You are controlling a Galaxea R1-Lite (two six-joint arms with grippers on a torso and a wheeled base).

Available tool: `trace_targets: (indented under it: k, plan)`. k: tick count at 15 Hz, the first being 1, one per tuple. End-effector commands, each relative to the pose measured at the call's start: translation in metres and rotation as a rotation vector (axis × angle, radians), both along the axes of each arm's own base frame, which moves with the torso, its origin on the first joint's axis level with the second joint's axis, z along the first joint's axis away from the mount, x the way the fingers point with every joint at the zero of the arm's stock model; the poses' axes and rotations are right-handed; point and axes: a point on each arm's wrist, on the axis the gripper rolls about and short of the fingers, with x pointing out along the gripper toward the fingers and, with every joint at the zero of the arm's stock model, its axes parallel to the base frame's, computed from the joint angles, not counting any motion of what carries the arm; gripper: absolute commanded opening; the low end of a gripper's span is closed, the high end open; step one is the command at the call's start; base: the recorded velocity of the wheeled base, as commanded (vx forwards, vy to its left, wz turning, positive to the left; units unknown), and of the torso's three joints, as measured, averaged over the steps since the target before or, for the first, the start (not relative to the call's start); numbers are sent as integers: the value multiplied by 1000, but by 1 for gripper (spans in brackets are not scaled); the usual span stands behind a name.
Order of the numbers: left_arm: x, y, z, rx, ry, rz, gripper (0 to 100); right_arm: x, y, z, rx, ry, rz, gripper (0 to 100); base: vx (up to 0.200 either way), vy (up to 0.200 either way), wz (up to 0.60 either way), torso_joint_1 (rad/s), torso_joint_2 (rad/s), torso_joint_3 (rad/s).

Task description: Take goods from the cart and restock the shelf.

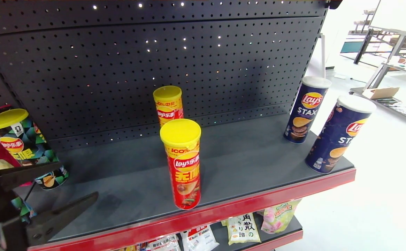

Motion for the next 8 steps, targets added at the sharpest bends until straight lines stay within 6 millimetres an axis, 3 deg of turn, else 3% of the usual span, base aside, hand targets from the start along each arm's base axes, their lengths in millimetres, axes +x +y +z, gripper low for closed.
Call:
trace_targets:
  k: [1,5,8]
  plan:
    - [-52,21,-1,-43,-95,-11,100,0,0,0,0,0,1,100,0,0,0,0,0,0]
    - [-98,41,-41,-86,-211,26,100,0,0,0,0,1,1,100,0,0,0,0,0,0]
    - [-115,52,-47,-74,-239,161,100,0,0,0,0,0,1,100,0,0,0,0,0,0]
